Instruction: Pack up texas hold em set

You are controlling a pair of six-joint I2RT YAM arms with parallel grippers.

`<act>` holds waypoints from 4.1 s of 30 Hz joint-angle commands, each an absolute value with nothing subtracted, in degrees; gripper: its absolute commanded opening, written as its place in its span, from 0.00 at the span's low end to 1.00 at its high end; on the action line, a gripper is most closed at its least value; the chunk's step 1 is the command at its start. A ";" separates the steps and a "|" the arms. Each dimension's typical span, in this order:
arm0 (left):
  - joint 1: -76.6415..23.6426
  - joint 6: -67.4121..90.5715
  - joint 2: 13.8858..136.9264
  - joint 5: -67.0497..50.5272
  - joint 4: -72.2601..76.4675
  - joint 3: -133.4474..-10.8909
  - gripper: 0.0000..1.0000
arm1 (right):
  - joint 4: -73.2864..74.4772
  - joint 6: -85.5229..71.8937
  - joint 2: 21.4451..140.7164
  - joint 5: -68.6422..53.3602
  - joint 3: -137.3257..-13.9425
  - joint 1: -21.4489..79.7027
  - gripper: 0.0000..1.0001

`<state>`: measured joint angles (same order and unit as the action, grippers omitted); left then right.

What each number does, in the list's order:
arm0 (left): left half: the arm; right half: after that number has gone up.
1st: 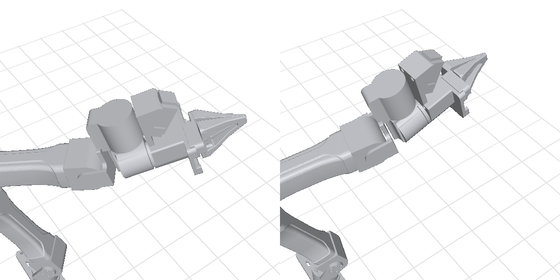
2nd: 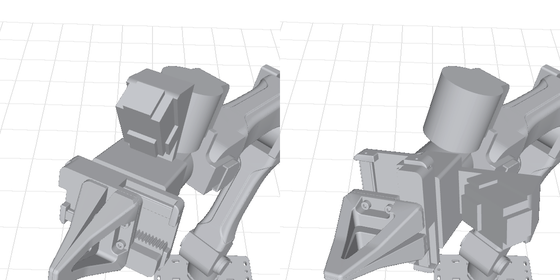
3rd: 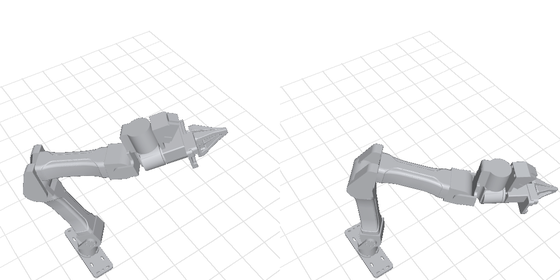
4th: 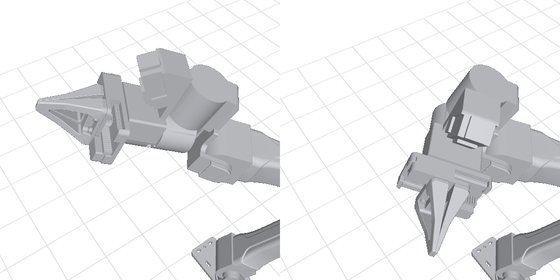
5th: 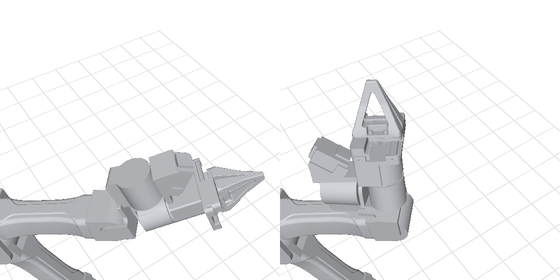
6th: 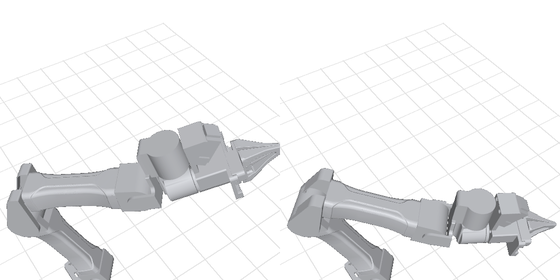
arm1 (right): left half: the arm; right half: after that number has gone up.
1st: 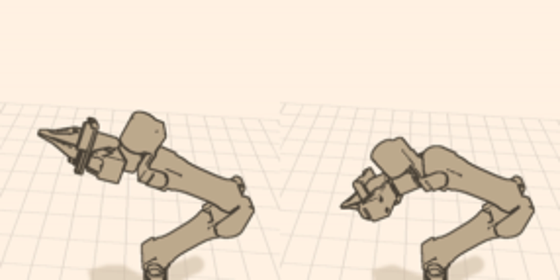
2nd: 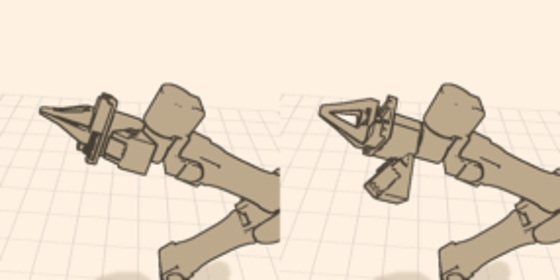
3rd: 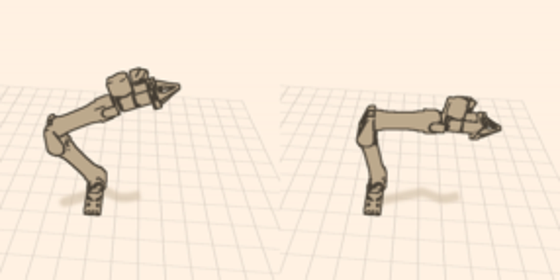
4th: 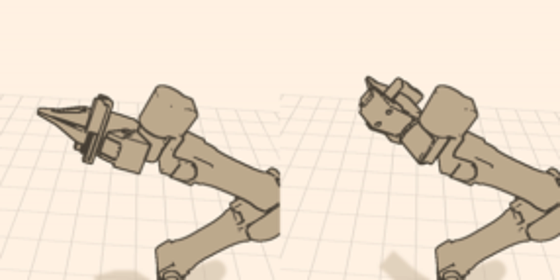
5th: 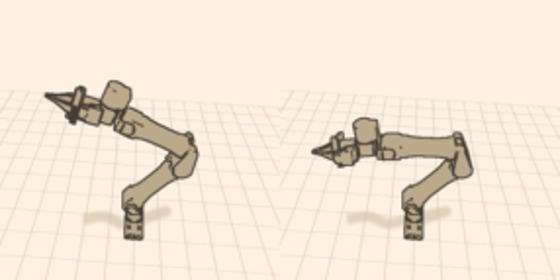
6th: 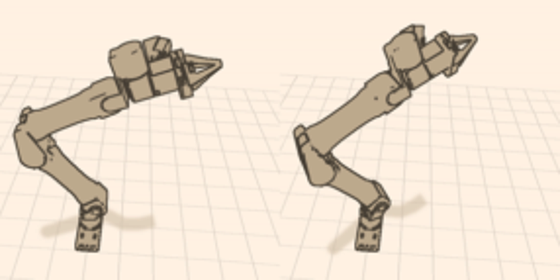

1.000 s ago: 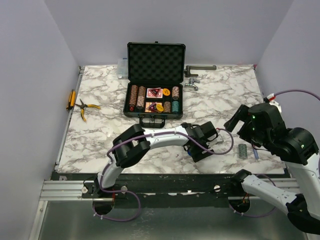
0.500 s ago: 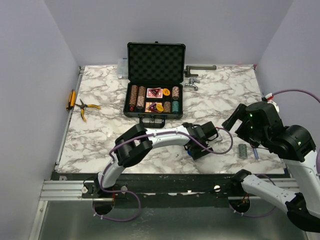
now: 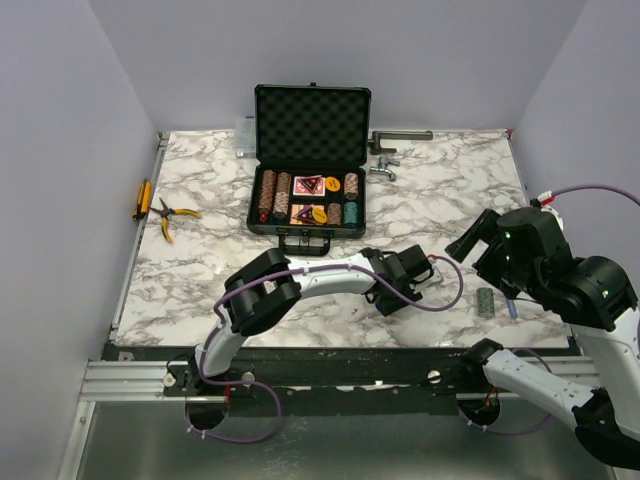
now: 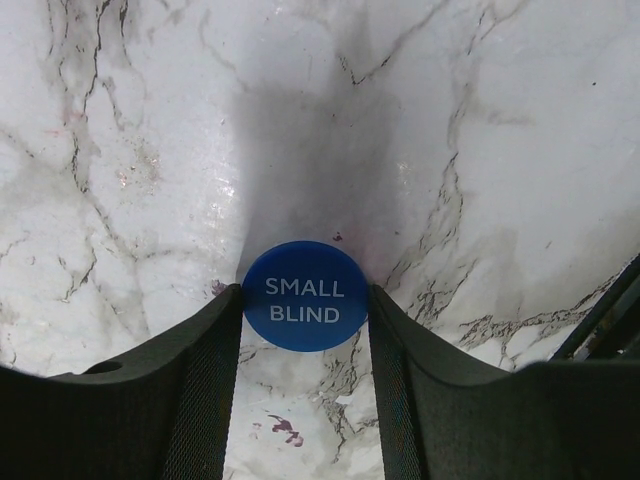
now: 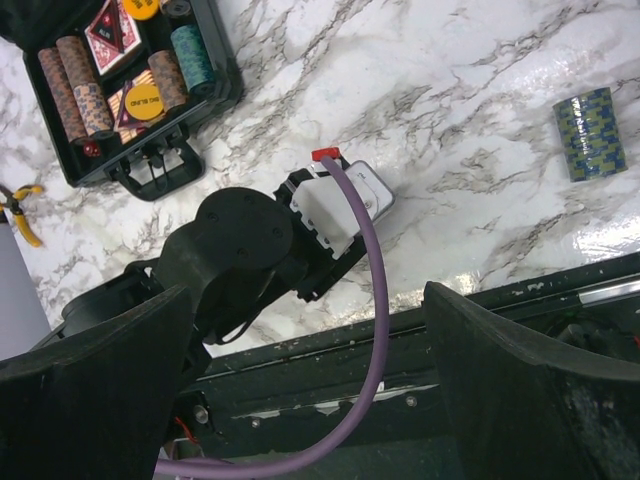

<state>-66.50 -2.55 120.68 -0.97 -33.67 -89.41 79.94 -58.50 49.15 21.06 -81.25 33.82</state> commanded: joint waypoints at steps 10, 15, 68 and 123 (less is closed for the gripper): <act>-66.18 -1.45 118.18 1.60 -37.00 -84.02 0.41 | 79.75 -59.67 49.85 21.05 -80.85 34.28 1.00; -66.15 -0.31 116.23 1.23 -37.68 -85.11 0.40 | 78.56 -58.72 51.22 21.27 -81.23 34.27 1.00; -64.83 11.96 101.24 5.44 -60.12 -94.63 0.36 | 68.33 -46.70 60.02 23.16 -96.01 34.28 1.00; -25.33 33.70 125.25 -13.12 -64.08 -133.88 0.34 | 57.28 -52.54 58.28 32.86 -83.96 34.23 1.00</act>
<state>-27.92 29.21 122.72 -8.08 -63.26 -130.47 56.58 -50.61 58.96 30.02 -84.55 33.82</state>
